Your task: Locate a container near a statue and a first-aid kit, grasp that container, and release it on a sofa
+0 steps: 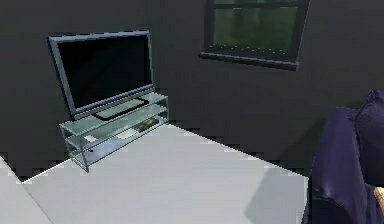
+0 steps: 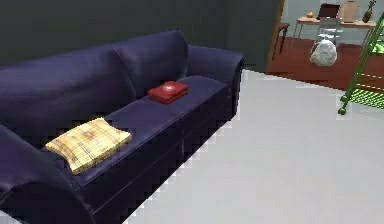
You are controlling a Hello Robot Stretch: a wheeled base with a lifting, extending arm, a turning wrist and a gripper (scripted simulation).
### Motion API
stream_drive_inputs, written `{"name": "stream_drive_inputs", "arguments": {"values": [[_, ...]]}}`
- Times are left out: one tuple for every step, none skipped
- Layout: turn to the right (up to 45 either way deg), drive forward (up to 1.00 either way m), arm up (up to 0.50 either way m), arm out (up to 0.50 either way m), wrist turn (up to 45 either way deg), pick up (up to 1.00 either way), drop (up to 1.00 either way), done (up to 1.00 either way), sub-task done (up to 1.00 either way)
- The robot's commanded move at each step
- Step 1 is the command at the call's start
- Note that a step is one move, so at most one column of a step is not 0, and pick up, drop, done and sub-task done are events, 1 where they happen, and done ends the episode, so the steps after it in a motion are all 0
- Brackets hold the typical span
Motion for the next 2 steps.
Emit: {"name": "stream_drive_inputs", "arguments": {"values": [[-45.0,0.00,0.00,0.00,0.0,0.00,0.00,0.00,0.00],[42.0,0.00,0.00,0.00,0.0,0.00,0.00,0.00,0.00]]}}
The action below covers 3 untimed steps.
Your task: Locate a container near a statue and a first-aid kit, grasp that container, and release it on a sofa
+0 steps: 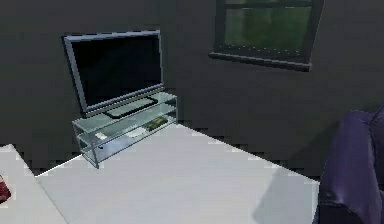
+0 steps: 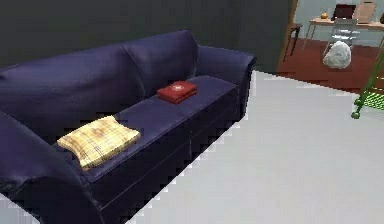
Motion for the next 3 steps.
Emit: {"name": "stream_drive_inputs", "arguments": {"values": [[0.0,0.25,0.00,0.00,0.0,0.00,0.00,0.00,0.00],[-45.0,0.00,0.00,0.00,0.0,0.00,0.00,0.00,0.00],[-45.0,0.00,0.00,0.00,0.0,0.00,0.00,0.00,0.00]]}}
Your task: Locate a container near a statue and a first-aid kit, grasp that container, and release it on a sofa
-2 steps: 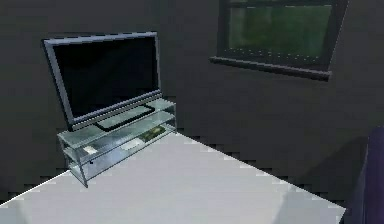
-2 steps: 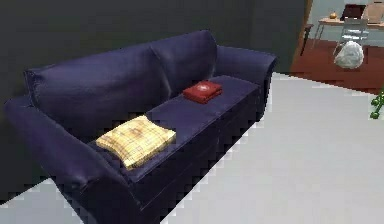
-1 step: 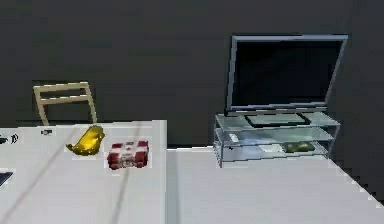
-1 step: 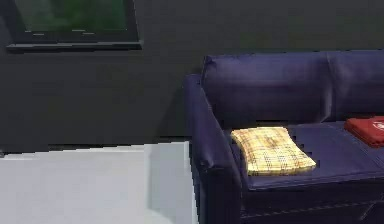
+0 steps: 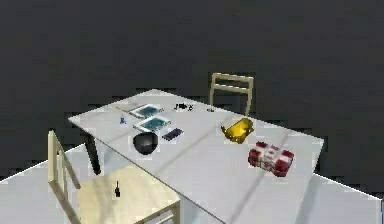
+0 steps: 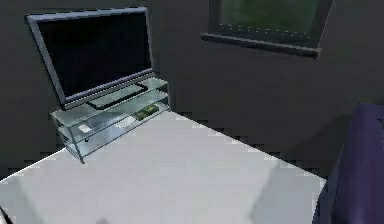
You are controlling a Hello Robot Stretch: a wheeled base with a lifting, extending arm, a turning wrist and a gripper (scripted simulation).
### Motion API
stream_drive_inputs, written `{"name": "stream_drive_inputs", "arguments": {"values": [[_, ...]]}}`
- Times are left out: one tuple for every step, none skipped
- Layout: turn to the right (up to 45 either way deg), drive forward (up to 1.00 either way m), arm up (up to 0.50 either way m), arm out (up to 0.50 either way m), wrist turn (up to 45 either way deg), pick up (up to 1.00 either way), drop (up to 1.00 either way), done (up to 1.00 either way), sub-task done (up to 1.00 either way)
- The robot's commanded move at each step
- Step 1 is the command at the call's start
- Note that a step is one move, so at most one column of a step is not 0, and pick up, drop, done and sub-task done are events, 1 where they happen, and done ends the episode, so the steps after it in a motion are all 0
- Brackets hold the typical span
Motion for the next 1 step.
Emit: {"name": "stream_drive_inputs", "arguments": {"values": [[-45.0,0.00,0.00,0.00,0.0,0.00,0.00,0.00,0.00]]}}
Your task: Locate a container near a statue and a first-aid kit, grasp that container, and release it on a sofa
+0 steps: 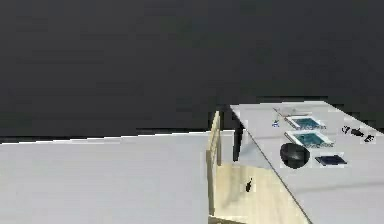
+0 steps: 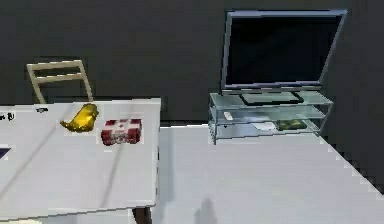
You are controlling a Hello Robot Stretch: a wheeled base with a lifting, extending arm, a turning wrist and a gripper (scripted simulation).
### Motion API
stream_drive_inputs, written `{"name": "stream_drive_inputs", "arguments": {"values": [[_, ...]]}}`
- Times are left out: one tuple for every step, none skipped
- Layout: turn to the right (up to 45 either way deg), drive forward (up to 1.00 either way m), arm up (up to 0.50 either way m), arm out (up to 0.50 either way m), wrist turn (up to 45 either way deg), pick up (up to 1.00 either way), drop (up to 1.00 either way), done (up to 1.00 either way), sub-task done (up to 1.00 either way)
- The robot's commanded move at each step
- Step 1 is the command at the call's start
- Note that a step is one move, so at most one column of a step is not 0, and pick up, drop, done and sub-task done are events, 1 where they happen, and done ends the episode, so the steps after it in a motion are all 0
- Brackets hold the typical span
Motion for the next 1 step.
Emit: {"name": "stream_drive_inputs", "arguments": {"values": [[-45.0,0.00,0.00,0.00,0.0,0.00,0.00,0.00,0.00]]}}
